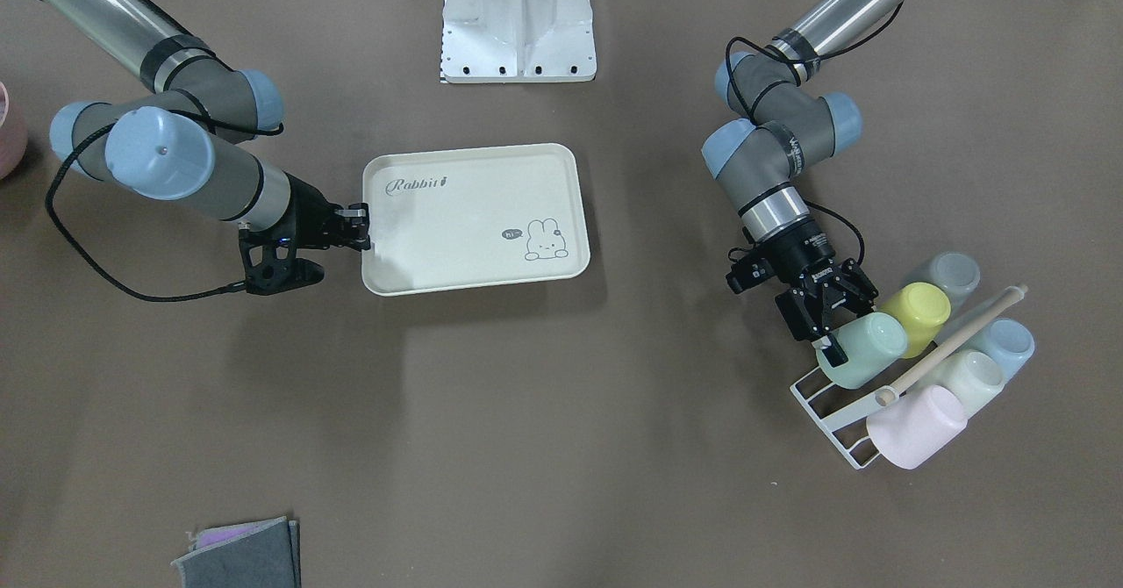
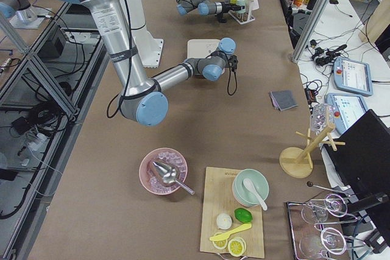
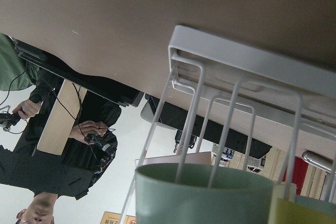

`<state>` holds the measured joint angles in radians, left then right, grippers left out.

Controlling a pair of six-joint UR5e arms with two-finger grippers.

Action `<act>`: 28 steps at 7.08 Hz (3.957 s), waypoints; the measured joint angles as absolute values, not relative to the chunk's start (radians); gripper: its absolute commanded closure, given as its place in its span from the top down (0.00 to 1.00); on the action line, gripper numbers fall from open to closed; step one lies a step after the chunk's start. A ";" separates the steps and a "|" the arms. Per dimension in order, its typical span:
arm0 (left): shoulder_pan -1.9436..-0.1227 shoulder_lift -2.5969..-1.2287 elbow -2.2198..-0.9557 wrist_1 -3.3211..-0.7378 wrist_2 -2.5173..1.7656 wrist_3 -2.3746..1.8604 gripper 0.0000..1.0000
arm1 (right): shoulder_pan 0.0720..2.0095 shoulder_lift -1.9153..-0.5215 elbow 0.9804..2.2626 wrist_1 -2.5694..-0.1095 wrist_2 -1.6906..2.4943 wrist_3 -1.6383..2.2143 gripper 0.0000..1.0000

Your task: Pick up and place green cup on tray

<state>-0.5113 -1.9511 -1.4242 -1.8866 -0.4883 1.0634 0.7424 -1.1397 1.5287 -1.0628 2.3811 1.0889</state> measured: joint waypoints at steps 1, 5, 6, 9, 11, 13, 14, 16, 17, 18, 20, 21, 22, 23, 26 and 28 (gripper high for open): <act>-0.512 -1.952 -1.415 -1.887 -0.488 1.062 0.98 | 0.727 -1.109 1.502 -1.063 2.365 1.113 0.00; -0.511 -1.961 -1.388 -1.886 -0.488 1.056 0.98 | 0.697 -1.052 1.439 -1.060 2.330 1.140 0.00; -0.511 -1.968 -1.378 -1.885 -0.488 1.057 0.98 | 0.696 -1.048 1.432 -1.060 2.325 1.151 0.00; -0.511 -1.978 -1.364 -1.886 -0.488 1.057 0.76 | 0.688 -1.035 1.426 -1.059 2.322 1.164 0.00; -0.511 -1.979 -1.360 -1.887 -0.488 1.055 0.51 | 0.678 -1.025 1.425 -1.059 2.322 1.165 0.00; -0.512 -1.979 -1.359 -1.887 -0.488 1.056 0.51 | 0.673 -1.022 1.426 -1.058 2.321 1.166 0.16; -0.512 -1.979 -1.359 -1.887 -0.488 1.058 0.51 | 0.673 -1.022 1.426 -1.059 2.321 1.168 0.62; -0.515 -1.979 -1.363 -1.886 -0.487 1.073 0.51 | 0.673 -1.026 1.438 -1.062 2.324 1.174 0.73; -0.517 -1.978 -1.369 -1.886 -0.487 1.094 0.51 | 0.695 -1.046 1.458 -1.077 2.326 1.175 0.73; -0.520 -1.975 -1.378 -1.887 -0.486 1.114 0.51 | 0.746 -1.078 1.490 -1.117 2.330 1.171 0.77; -0.525 -1.962 -1.409 -1.896 -0.468 1.184 0.51 | 0.878 -1.174 1.622 -1.292 2.338 1.055 0.78; -0.525 -1.953 -1.420 -1.917 -0.456 1.235 0.50 | 0.967 -1.246 1.688 -1.396 2.339 0.902 0.78; -0.526 -1.940 -1.426 -1.957 -0.442 1.299 0.51 | 1.076 -1.337 1.740 -1.494 2.339 0.702 0.78; -0.527 -1.927 -1.435 -2.004 -0.432 1.369 0.51 | 1.193 -1.421 1.770 -1.576 2.339 0.490 0.79; -0.528 -1.869 -1.510 -2.056 -0.423 1.497 0.51 | 1.485 -1.525 1.831 -1.861 2.288 0.009 1.00; -0.528 -1.855 -1.556 -2.059 -0.422 1.536 0.51 | 1.568 -1.618 1.865 -1.914 2.253 -0.130 1.00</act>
